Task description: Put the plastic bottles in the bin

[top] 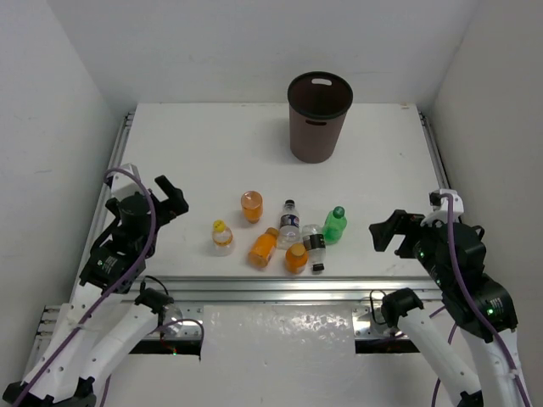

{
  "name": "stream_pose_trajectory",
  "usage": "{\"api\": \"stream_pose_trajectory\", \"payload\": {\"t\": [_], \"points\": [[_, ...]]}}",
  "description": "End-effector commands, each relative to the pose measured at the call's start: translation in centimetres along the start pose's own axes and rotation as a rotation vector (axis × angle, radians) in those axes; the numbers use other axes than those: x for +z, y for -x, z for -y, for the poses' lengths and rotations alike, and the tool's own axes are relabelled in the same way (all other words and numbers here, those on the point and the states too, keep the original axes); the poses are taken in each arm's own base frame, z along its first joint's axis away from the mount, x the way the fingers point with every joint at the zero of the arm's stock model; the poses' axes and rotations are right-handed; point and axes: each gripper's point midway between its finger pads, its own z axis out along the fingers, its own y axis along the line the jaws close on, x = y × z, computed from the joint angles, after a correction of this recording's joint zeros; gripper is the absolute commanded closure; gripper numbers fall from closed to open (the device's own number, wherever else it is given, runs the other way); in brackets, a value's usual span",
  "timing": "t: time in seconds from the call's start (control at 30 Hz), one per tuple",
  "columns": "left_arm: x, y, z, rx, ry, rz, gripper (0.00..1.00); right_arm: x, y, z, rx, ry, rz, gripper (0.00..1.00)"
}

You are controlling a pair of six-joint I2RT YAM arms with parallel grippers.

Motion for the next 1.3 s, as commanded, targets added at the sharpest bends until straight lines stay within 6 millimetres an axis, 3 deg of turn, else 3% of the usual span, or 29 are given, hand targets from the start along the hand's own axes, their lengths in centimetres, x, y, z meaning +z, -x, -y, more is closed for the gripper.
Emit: {"api": "stream_pose_trajectory", "payload": {"t": [0.0, 0.2, 0.3, 0.37, 0.4, 0.53, 0.7, 0.83, 1.07, 1.17, 1.2, 1.27], "points": [[-0.4, 1.3, -0.4, -0.051, 0.02, 0.049, 0.0, 0.0, 0.8, 0.5, 0.02, -0.03, 0.043, 0.01], [-1.2, 1.6, -0.4, -0.134, 0.037, 0.017, 0.0, 0.5, -0.1, -1.5, 0.008, 0.094, 0.028, 0.01], [-0.4, 0.2, 1.7, -0.133, -0.014, -0.084, 0.0, 1.2, -0.8, -2.2, 0.011, 0.122, -0.023, 0.01], [1.0, -1.9, 3.9, -0.146, -0.067, -0.183, 0.0, 1.9, -1.4, -2.2, 0.01, 0.119, -0.059, 0.01], [1.3, -4.0, 5.3, -0.157, -0.133, -0.257, 0.01, 2.4, -1.6, -2.4, 0.008, 0.131, -0.067, 0.01], [3.0, -8.1, 8.1, -0.131, -0.144, -0.356, 0.01, 2.9, -2.0, -3.3, 0.011, 0.173, -0.093, 0.01], [2.1, -10.7, 10.2, -0.013, -0.115, -0.382, 0.02, 3.3, -3.0, -3.3, 0.0, 0.186, -0.123, 0.01], [1.9, -13.1, 8.3, 0.09, -0.015, -0.412, 0.04, 3.4, -3.9, -3.1, -0.014, 0.186, -0.146, 0.01], [2.0, -14.8, 5.8, 0.164, 0.073, -0.42, 0.14, 3.8, -4.1, -3.4, -0.012, 0.208, -0.145, 0.01], [2.2, -15.6, 5.9, 0.192, 0.067, -0.435, 0.29, 4.0, -4.0, -3.9, -0.005, 0.231, -0.145, 0.01], [2.2, -16.0, 6.1, 0.196, 0.056, -0.454, 0.41, 4.1, -4.3, -3.9, -0.003, 0.233, -0.151, 0.01], [2.2, -16.2, 6.6, 0.194, 0.033, -0.462, 0.44, 4.2, -4.3, -4.0, 0.0, 0.24, -0.155, 0.01]]}}
